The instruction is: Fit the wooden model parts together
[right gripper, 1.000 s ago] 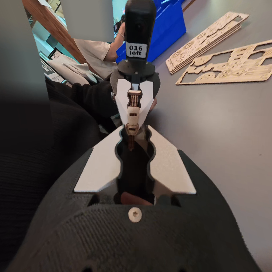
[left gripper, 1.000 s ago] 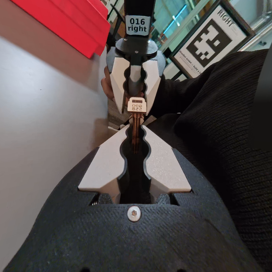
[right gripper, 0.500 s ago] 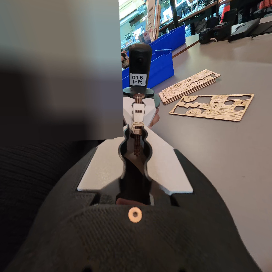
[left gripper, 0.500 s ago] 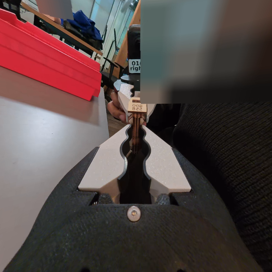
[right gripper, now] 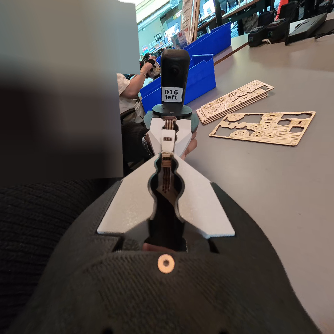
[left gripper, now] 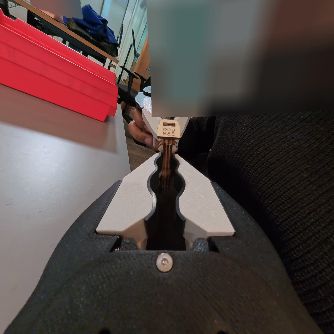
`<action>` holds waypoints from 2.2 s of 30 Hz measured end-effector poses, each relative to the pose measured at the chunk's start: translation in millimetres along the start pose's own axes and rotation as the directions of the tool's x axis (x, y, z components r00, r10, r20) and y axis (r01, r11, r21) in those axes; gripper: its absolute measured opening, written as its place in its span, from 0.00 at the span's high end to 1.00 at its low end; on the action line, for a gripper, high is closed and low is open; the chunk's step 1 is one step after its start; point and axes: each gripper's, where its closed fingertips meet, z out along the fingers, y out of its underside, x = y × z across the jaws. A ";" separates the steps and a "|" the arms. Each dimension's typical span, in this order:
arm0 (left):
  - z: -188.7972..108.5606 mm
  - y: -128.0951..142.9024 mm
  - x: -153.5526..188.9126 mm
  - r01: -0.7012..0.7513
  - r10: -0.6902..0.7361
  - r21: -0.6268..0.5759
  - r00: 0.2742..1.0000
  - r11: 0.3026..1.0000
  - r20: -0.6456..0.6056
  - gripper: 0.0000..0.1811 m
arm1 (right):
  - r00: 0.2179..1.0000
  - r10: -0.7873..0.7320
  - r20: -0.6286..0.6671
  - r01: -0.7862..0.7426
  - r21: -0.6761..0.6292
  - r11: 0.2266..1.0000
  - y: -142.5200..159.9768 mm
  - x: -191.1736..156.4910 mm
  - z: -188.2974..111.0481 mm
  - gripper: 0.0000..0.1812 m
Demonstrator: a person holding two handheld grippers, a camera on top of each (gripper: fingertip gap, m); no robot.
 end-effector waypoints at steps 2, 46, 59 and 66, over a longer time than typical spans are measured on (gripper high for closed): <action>-0.1 1.4 0.2 0.001 -0.001 -0.009 1.000 1.000 -0.001 0.96 | 1.000 0.003 0.005 -0.003 -0.008 1.000 1.4 -0.4 0.2 0.95; 2.5 37.3 -14.1 0.187 -0.179 -0.199 0.982 0.962 0.056 0.97 | 0.985 0.164 0.057 -0.152 -0.168 0.974 40.9 15.4 0.2 0.94; 2.1 43.0 -14.6 0.213 -0.204 -0.217 0.977 0.953 0.061 0.97 | 0.975 0.214 0.057 -0.201 -0.178 0.963 50.5 14.7 3.2 0.95; 2.8 47.9 -13.5 0.238 -0.231 -0.239 0.971 0.941 0.057 0.97 | 0.977 0.206 0.049 -0.192 -0.198 0.961 55.2 13.5 3.5 0.95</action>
